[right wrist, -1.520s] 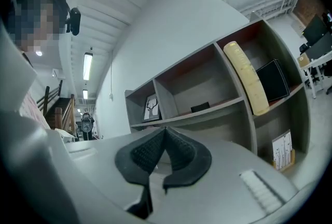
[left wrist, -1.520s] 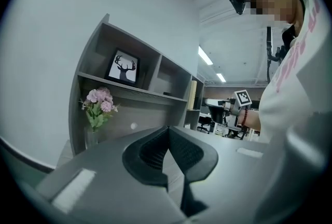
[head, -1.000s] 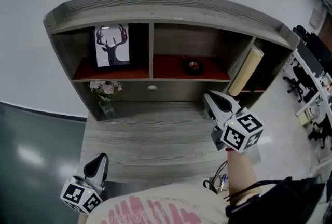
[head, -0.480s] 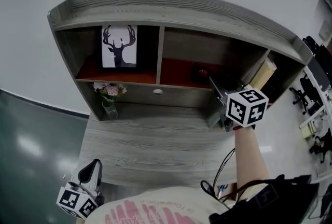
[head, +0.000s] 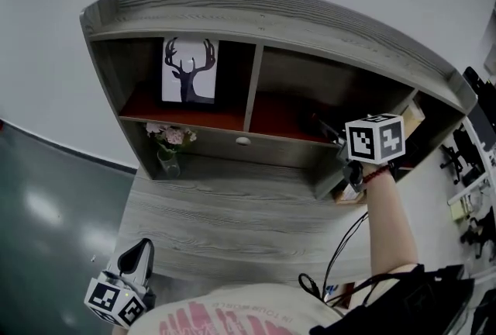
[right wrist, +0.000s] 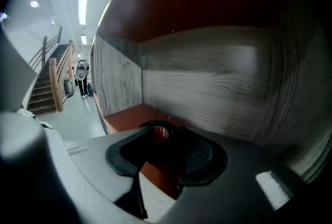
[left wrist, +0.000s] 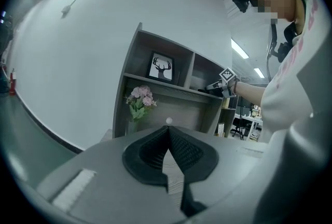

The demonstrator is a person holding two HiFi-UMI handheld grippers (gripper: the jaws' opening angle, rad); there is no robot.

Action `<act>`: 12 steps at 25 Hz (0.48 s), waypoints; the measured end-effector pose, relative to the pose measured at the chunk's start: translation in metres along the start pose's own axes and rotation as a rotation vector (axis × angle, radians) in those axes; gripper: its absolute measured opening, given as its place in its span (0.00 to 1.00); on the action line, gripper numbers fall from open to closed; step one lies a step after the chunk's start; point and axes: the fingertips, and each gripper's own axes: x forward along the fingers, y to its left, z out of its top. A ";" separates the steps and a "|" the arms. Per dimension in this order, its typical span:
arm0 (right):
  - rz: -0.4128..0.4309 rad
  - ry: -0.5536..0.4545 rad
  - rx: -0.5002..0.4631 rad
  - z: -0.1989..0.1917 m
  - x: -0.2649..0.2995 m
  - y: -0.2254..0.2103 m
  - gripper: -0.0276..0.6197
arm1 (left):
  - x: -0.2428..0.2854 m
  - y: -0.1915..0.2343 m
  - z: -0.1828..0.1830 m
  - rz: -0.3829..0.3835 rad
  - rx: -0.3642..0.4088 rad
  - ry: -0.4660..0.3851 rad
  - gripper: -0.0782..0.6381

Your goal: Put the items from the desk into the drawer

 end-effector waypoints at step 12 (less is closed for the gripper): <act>-0.068 0.109 0.133 -0.004 0.013 -0.014 0.31 | 0.000 0.001 -0.006 -0.024 -0.014 -0.003 0.14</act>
